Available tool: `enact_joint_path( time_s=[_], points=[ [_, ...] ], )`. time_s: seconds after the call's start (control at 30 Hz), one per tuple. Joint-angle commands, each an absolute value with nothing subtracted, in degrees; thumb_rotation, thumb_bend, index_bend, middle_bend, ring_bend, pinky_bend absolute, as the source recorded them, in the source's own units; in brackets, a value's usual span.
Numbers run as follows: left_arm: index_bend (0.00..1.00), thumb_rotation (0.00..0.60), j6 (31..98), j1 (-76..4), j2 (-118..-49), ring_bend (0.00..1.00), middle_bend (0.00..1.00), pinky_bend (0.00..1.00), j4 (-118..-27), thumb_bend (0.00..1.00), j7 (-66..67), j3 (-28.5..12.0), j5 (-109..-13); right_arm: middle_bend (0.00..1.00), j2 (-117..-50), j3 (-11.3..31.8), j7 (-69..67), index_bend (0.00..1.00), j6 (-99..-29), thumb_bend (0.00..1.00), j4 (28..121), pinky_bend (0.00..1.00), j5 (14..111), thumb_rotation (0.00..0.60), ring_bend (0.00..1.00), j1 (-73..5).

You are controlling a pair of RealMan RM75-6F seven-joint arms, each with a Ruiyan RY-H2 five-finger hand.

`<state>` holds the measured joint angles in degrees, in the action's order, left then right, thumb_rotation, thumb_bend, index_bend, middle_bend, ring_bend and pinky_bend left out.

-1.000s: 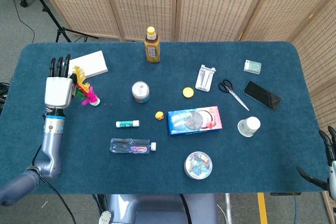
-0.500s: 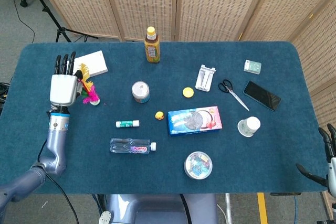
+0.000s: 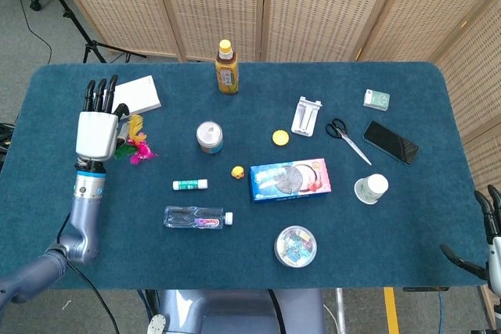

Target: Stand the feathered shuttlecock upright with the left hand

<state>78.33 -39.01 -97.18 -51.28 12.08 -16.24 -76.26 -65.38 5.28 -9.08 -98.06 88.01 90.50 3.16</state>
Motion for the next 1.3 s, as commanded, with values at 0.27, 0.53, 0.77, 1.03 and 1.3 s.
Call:
enact_joint_path(
  time_s=[0.27,0.53,0.77,1.03,1.3],
  points=[
    [0.49,0.600,86.3,-34.6,-90.2,0.00,0.00,0.00,-64.7,0.27,13.3,-14.9,-80.2,0.00,-65.3,4.1,-8.2,0.00,-99.5,0.00,88.7,0.00,93.0,0.600,0.00,3.7],
    [0.44,0.600,96.2,-24.6,-82.0,0.00,0.00,0.00,-79.0,0.26,9.9,-11.8,-82.7,0.00,-64.6,3.0,-7.9,0.00,-102.2,0.00,89.8,0.00,95.9,0.600,0.00,4.8],
    [0.15,0.600,103.0,-15.8,-79.4,0.00,0.00,0.00,-81.2,0.25,5.1,-5.5,-86.1,0.00,-64.2,2.7,-8.0,0.00,-104.3,0.00,90.4,0.00,97.8,0.600,0.00,5.4],
    [0.00,0.600,105.2,-7.5,-80.4,0.00,0.00,0.00,-76.2,0.21,-0.9,0.1,-86.3,0.00,-63.9,2.4,-7.9,0.00,-105.9,0.00,90.8,0.00,99.5,0.600,0.00,5.8],
    [0.00,0.600,104.4,-3.2,-82.7,0.00,0.00,0.00,-68.9,0.20,-3.9,1.9,-86.1,0.00,-64.4,2.0,-6.4,0.00,-105.2,0.00,90.9,0.00,100.1,0.600,0.00,5.6]
  ],
)
